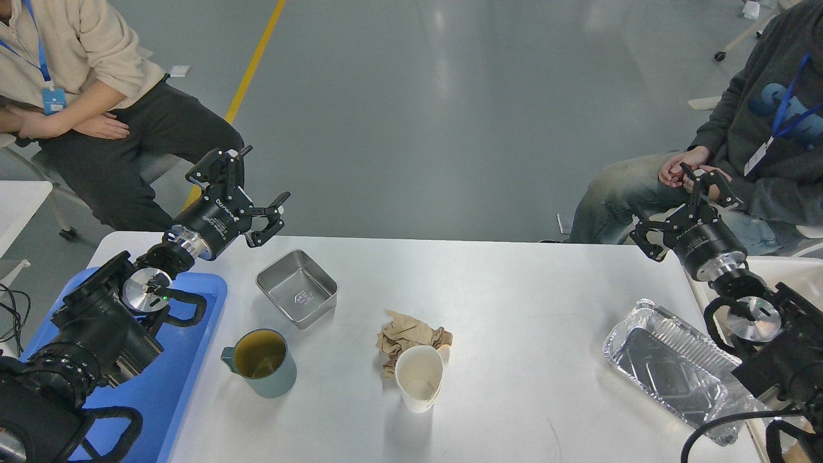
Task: Tidy desktop
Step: 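Swing the left gripper back toward the blue tray, then reach the left gripper to the green mug and grasp it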
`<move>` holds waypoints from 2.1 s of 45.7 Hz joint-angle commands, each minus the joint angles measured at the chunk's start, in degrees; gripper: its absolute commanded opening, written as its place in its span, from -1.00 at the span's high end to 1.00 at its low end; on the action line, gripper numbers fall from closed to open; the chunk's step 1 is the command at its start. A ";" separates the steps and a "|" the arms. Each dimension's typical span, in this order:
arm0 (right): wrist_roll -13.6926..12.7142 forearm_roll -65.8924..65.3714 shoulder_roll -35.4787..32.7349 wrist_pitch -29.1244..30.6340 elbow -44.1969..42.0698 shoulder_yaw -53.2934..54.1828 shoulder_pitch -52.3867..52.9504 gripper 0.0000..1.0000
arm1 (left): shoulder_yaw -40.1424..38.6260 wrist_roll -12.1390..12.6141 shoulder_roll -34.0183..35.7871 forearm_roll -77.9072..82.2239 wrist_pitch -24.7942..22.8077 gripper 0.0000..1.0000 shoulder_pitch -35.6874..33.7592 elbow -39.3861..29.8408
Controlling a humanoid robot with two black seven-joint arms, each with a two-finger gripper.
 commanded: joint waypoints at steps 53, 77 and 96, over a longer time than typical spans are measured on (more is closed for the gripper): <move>0.09 -0.79 0.70 0.18 0.22 -0.26 -0.26 -1.00 | 21.80 12.03 57.35 3.74 12.94 -0.95 7.37 -72.93; 0.09 -0.87 0.27 0.35 0.22 -0.44 -0.52 -1.00 | 26.46 8.23 91.12 4.18 -7.27 -0.95 9.22 -84.64; 0.09 -0.87 0.70 0.35 0.74 -0.44 -0.34 -1.00 | 33.48 11.13 74.61 13.76 15.75 -0.93 9.31 -83.67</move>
